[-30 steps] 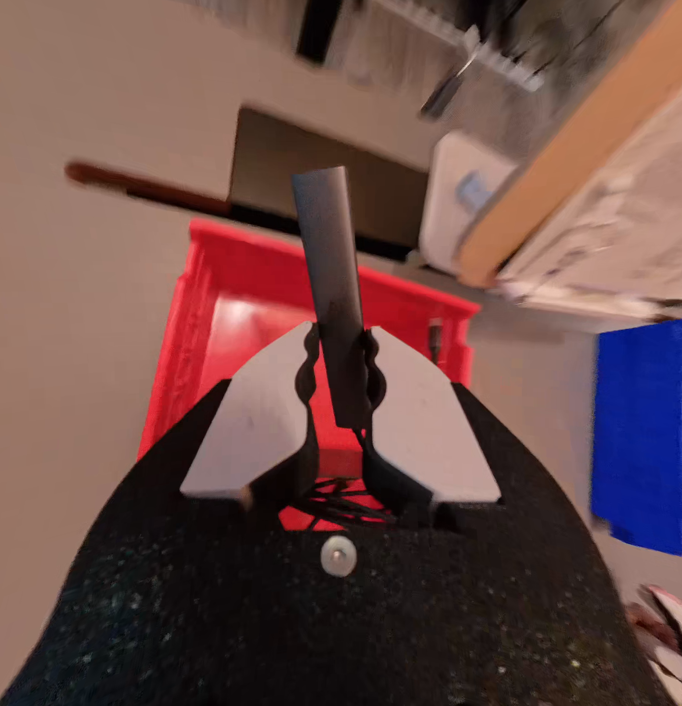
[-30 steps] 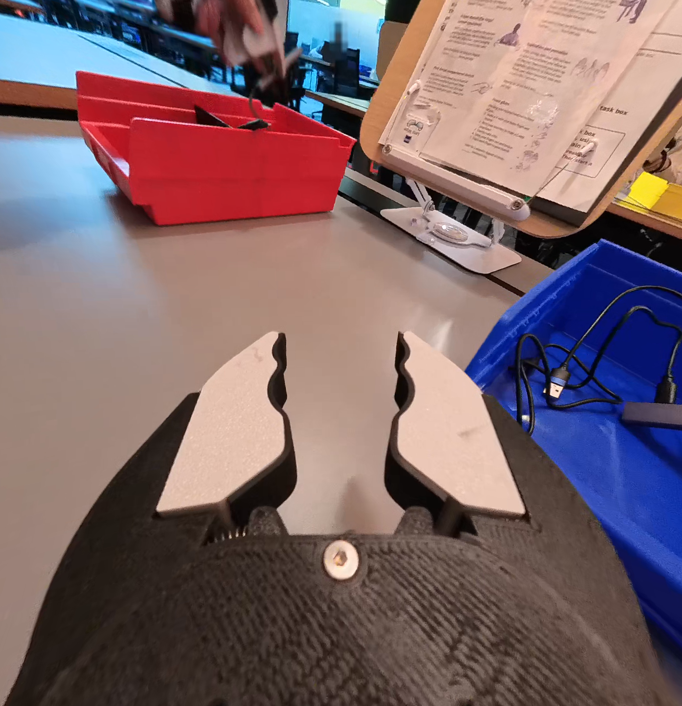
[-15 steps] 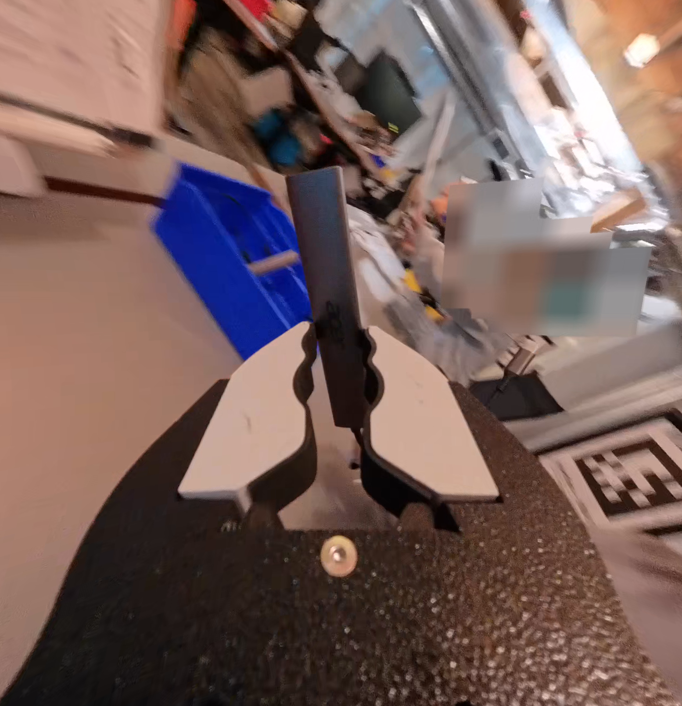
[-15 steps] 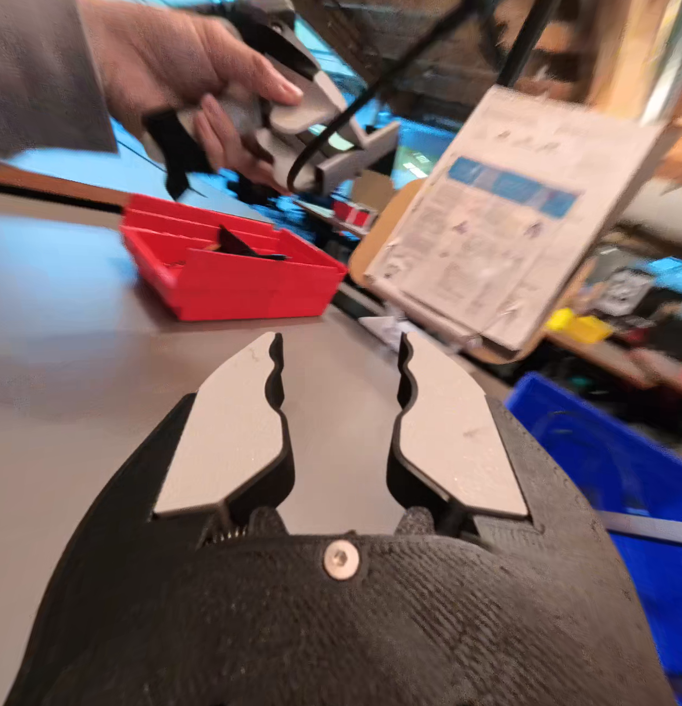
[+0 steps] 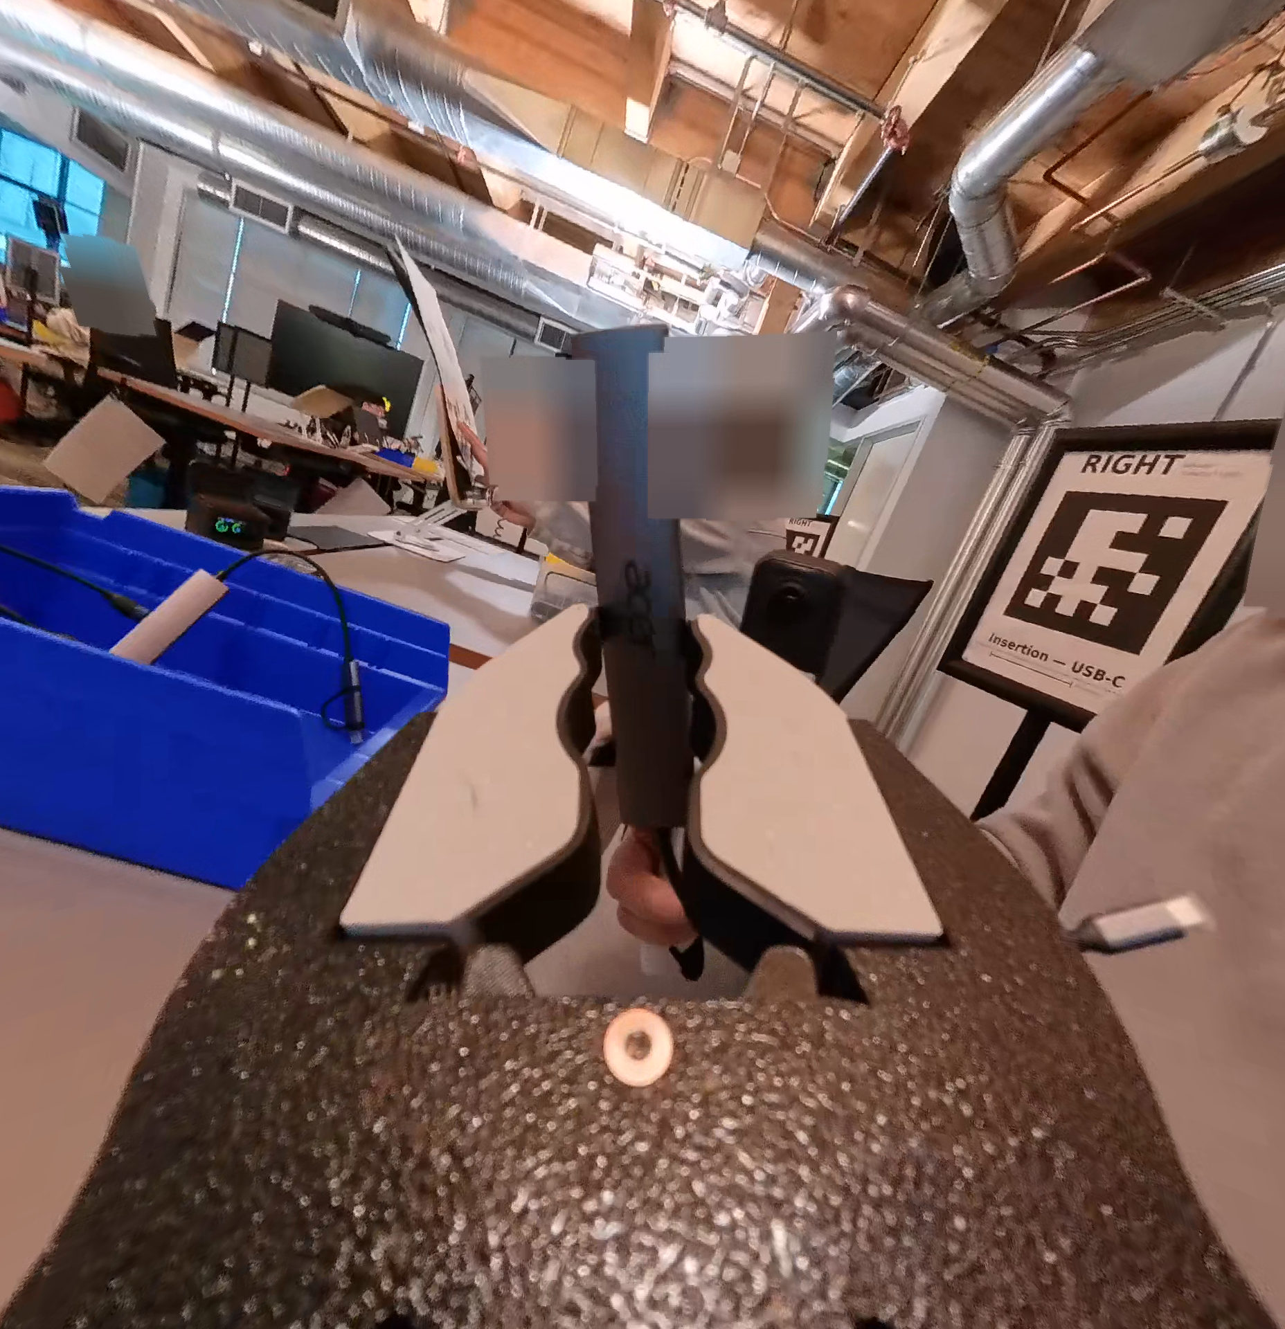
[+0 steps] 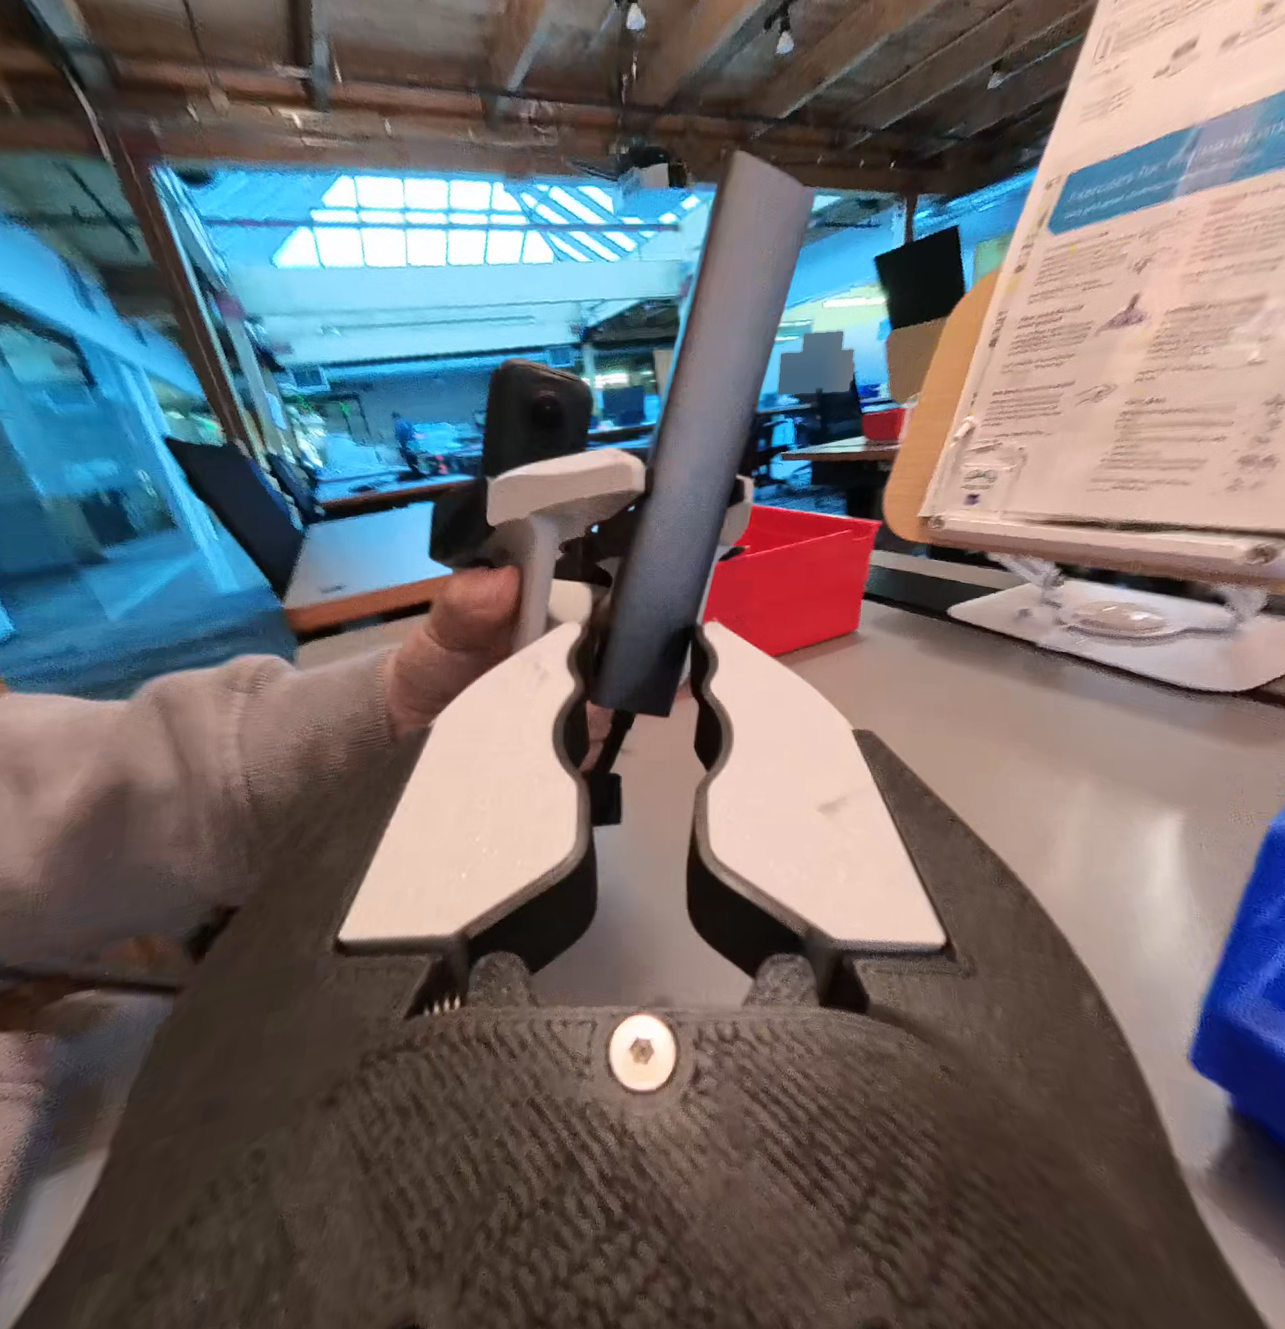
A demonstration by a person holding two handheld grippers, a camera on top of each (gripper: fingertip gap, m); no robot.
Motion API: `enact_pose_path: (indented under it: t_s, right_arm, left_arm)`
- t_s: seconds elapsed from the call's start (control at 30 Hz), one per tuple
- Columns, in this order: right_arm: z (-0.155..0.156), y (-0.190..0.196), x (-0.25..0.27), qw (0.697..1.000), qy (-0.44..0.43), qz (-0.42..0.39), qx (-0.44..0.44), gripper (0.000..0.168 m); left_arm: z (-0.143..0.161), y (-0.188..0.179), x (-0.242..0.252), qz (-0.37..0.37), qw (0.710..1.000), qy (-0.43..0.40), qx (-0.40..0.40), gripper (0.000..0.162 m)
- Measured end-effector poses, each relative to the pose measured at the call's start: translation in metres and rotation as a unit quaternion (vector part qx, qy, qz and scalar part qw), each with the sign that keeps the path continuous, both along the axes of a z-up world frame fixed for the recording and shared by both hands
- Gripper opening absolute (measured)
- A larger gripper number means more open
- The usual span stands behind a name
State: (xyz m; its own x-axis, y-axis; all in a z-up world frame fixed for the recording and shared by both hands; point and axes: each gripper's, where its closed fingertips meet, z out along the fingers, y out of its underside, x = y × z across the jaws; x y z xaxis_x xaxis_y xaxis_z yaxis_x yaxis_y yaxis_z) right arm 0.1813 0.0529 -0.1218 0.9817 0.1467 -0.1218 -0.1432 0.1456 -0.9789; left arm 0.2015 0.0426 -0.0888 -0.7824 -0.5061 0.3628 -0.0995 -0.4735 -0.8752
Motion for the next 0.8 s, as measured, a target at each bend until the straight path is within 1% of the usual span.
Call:
enact_pose_path:
  t_s: [0.13, 0.2, 0.23, 0.27, 0.3, 0.33, 0.37, 0.4, 0.43, 0.47, 0.5, 0.53, 0.6, 0.63, 0.67, 0.7, 0.73, 0.8]
  right_arm:
    - [-0.001, -0.001, -0.001, 0.998, -0.054, -0.025, -0.005, 0.024]
    - [-0.002, -0.005, 0.010, 0.988, -0.132, -0.081, -0.008, 0.023]
    - [-0.002, -0.009, 0.021, 0.971, -0.195, -0.138, -0.018, 0.023]
    - [0.001, -0.015, 0.032, 0.943, -0.269, -0.195, -0.021, 0.023]
    - [0.005, -0.023, 0.041, 0.905, -0.347, -0.245, -0.023, 0.023]
    - [0.009, -0.030, 0.048, 0.854, -0.429, -0.294, -0.028, 0.023]
    - [0.012, -0.037, 0.053, 0.795, -0.506, -0.334, -0.035, 0.023]
    - [0.012, -0.040, 0.054, 0.741, -0.570, -0.353, -0.042, 0.023]
    - [0.010, -0.041, 0.053, 0.699, -0.617, -0.359, -0.045, 0.023]
    - [0.007, -0.040, 0.051, 0.668, -0.646, -0.366, -0.045, 0.023]
    - [0.006, -0.039, 0.049, 0.655, -0.657, -0.370, -0.041, 0.023]
    - [0.004, -0.037, 0.046, 0.656, -0.658, -0.369, -0.039, 0.023]
    - [0.004, -0.033, 0.039, 0.658, -0.656, -0.368, -0.031, 0.023]
    - [0.004, -0.032, 0.036, 0.657, -0.658, -0.367, -0.027, 0.023]
    - [0.003, -0.030, 0.033, 0.660, -0.659, -0.361, -0.030, 0.023]
    - [0.002, -0.028, 0.032, 0.660, -0.659, -0.358, -0.031, 0.023]
    - [0.002, -0.028, 0.032, 0.660, -0.659, -0.359, -0.031, 0.023]
    - [-0.002, -0.027, 0.032, 0.678, -0.649, -0.344, -0.027, 0.023]
  left_arm:
    - [0.001, -0.003, -0.007, 0.007, 0.999, -0.031, 0.018, 0.021]
    - [-0.001, -0.002, -0.009, 0.012, 0.999, -0.015, 0.039, 0.023]
    - [-0.003, 0.002, -0.008, 0.024, 0.998, -0.002, 0.056, 0.035]
    - [-0.005, 0.006, -0.009, 0.035, 0.996, 0.011, 0.078, 0.047]
    - [-0.006, 0.009, -0.011, 0.041, 0.993, 0.026, 0.103, 0.052]
    - [-0.006, 0.012, -0.016, 0.040, 0.990, 0.040, 0.131, 0.052]
    - [-0.007, 0.014, -0.020, 0.040, 0.985, 0.053, 0.161, 0.053]
    - [-0.006, 0.016, -0.024, 0.047, 0.978, 0.063, 0.192, 0.056]
    - [-0.003, 0.018, -0.026, 0.062, 0.970, 0.065, 0.226, 0.055]
    - [0.000, 0.020, -0.026, 0.084, 0.959, 0.064, 0.262, 0.053]
    - [0.001, 0.022, -0.026, 0.103, 0.946, 0.058, 0.302, 0.049]
    - [0.001, 0.020, -0.029, 0.107, 0.931, 0.052, 0.345, 0.044]
    - [-0.010, 0.017, -0.034, 0.098, 0.900, 0.064, 0.420, 0.043]
    - [-0.018, 0.016, -0.036, 0.091, 0.885, 0.076, 0.449, 0.036]
    - [-0.024, 0.015, -0.038, 0.081, 0.875, 0.082, 0.470, 0.022]
    - [-0.027, 0.013, -0.040, 0.079, 0.870, 0.077, 0.480, 0.011]
    - [-0.027, 0.011, -0.040, 0.081, 0.870, 0.064, 0.482, 0.011]
    - [-0.029, 0.010, -0.042, 0.080, 0.873, 0.057, 0.477, 0.011]
